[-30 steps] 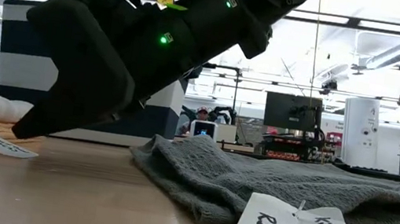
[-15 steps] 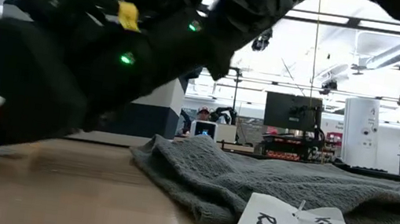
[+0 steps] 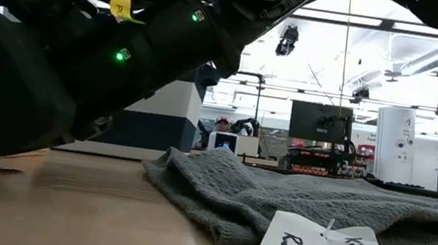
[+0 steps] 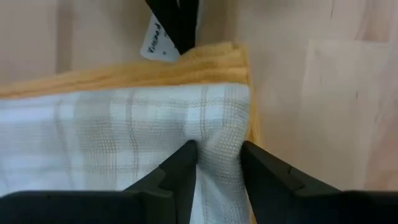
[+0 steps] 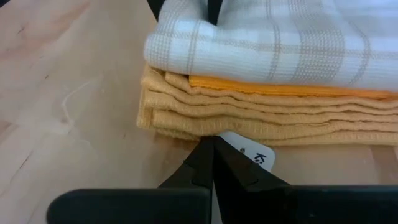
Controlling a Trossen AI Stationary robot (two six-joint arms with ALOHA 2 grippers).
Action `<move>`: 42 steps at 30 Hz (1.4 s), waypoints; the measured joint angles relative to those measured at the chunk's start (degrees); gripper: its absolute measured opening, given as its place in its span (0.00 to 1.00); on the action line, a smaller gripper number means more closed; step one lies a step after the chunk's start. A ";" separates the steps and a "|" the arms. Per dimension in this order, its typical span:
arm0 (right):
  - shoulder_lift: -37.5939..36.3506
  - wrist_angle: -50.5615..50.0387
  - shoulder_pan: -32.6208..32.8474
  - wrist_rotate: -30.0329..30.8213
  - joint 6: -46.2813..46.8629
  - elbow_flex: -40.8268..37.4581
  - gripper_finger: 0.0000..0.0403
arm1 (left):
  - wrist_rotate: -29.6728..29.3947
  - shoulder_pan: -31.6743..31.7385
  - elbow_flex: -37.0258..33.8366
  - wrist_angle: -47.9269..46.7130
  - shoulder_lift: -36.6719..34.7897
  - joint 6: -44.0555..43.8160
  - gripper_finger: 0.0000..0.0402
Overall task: Fold towel
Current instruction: Fold the gray kitchen towel
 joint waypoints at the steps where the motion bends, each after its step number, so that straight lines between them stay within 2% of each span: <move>1: 0.00 0.00 0.00 0.03 0.02 0.00 0.00 | -0.34 0.01 0.01 -0.05 -0.03 0.08 0.29; 13: 0.00 -0.26 0.00 -0.45 0.03 -0.07 0.00 | -1.59 0.15 -1.93 1.46 0.76 -0.49 0.28; 16: 0.00 -0.28 0.00 -0.47 0.04 -0.09 0.00 | -1.63 0.20 -1.93 1.44 0.71 -0.52 0.22; 22: 0.02 -0.31 0.00 -0.46 0.04 -0.09 0.00 | -1.79 0.23 -1.93 1.44 0.61 -1.81 0.03; 27: 0.02 -0.33 0.00 -0.47 0.02 -0.11 0.00 | -2.99 0.45 -2.00 1.57 0.42 -2.48 0.05; 32: 0.04 -0.31 0.00 -0.47 0.02 -0.14 0.00 | -3.15 0.62 -1.32 1.52 -0.10 -1.96 0.01; 42: 0.09 -0.33 0.00 -0.49 0.04 -0.15 0.00 | -5.92 0.70 -1.23 1.82 -0.80 -1.59 0.01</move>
